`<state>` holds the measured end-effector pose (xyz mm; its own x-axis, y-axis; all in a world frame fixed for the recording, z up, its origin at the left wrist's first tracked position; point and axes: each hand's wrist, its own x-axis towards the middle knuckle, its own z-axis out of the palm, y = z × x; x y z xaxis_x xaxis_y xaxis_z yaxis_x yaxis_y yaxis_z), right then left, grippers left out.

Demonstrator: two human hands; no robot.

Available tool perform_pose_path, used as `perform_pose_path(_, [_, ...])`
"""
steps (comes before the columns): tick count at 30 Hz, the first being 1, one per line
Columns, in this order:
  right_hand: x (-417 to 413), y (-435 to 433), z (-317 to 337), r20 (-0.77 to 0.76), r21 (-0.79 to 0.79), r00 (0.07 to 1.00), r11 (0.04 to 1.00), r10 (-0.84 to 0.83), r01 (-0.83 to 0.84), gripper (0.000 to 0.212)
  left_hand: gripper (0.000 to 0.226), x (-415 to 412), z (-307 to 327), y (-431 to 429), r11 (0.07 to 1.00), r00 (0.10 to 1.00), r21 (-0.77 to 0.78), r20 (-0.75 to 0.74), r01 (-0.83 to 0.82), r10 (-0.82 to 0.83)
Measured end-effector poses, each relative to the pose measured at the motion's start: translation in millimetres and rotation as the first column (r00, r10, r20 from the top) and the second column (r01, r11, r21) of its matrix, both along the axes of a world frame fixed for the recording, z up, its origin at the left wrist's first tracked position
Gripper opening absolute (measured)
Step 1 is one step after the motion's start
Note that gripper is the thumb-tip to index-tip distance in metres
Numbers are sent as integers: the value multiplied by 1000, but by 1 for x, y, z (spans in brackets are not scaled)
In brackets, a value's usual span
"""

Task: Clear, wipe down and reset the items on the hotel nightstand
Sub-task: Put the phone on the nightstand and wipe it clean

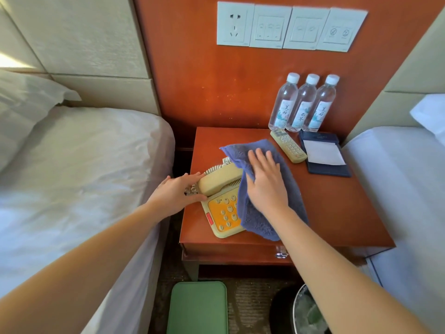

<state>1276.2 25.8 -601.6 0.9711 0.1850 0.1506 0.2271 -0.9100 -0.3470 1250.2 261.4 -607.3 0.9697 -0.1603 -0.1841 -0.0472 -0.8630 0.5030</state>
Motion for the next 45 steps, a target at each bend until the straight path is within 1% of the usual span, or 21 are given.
perform_pose_path(2, [-16, 13, -5, 58, -16, 994, 996, 91, -90, 57, 72, 0, -1, 2, 1000, 1000, -30, -22, -4, 3])
perform_pose_path(3, [-24, 19, -9, 78, -29, 988, 990, 137, -135, 59, 74, 0, -1, 5, 1000, 999, -16, -40, 5, -6])
perform_pose_path(6, [-38, 32, -18, 123, -105, 968, 973, 217, -205, 67, 84, -4, 1, 20, 993, 993, 106, -107, 53, -42])
perform_pose_path(8, [-40, 38, -20, 126, -165, 963, 962, 238, -216, 62, 90, -7, -1, 31, 992, 994, 114, -105, 53, -41])
perform_pose_path(11, [-51, 55, -26, 117, -236, 948, 936, 296, -263, 55, 92, -11, -1, 38, 997, 997, 63, -64, 45, -41])
perform_pose_path(14, [-62, 65, -36, 135, -323, 914, 889, 382, -324, 45, 83, -12, 3, 34, 996, 995, 34, -55, 81, -79])
perform_pose_path(16, [-65, 63, -37, 124, -351, 908, 874, 400, -336, 46, 81, -12, 7, 31, 992, 990, 30, -72, 123, -120])
perform_pose_path(19, [-74, 57, -37, 114, -413, 892, 838, 437, -357, 51, 83, -12, 18, 23, 994, 991, -1, -65, 113, -113])
perform_pose_path(22, [-81, 51, -40, 144, -380, 867, 836, 476, -396, 41, 76, -11, 32, 10, 989, 995, -118, -41, 84, -89])
perform_pose_path(24, [-80, 46, -39, 131, -347, 863, 838, 488, -422, 45, 64, -6, 35, 4, 979, 995, -179, -2, 95, -97])
perform_pose_path(26, [-80, 39, -38, 97, -324, 861, 833, 500, -447, 55, 53, 2, 34, -5, 976, 994, -192, 39, 106, -100])
perform_pose_path(27, [-82, 36, -37, 74, -319, 865, 834, 496, -451, 61, 51, 5, 34, -10, 975, 994, -192, 45, 110, -103])
perform_pose_path(29, [-87, 24, -40, 74, -325, 880, 846, 469, -423, 70, 51, 11, 35, -24, 971, 992, -201, 40, 128, -122])
perform_pose_path(32, [-83, -7, -39, 101, -306, 923, 894, 372, -327, 73, 56, 17, 31, -40, 971, 987, -179, 8, 157, -158])
perform_pose_path(35, [-67, -47, -32, 33, -322, 953, 906, 301, -275, 79, 63, 20, 19, -48, 975, 984, -133, 1, 178, -179])
perform_pose_path(36, [-59, -58, -30, 22, -294, 960, 920, 279, -261, 79, 65, 20, 15, -50, 978, 985, -123, -8, 169, -171])
perform_pose_path(39, [-34, -76, -22, -51, -95, 988, 984, 146, -150, 68, 72, 17, 7, -58, 992, 995, -92, -37, 89, -93])
perform_pose_path(41, [-21, -78, -22, -125, 19, 987, 995, 97, -95, 61, 85, 12, 3, -64, 1000, 1000, -24, -7, -2, 2])
perform_pose_path(43, [-13, -77, -21, -164, 231, 986, 973, 40, -1, 59, 106, 5, -2, -64, 989, 989, -29, -10, -147, 147])
perform_pose_path(44, [-9, -77, -19, -213, 328, 977, 941, -9, 80, 56, 115, 4, -4, -60, 977, 977, -36, -58, -208, 206])
perform_pose_path(45, [-4, -79, -17, -305, 387, 950, 904, -60, 181, 52, 120, 3, -4, -55, 969, 963, -31, -129, -244, 238])
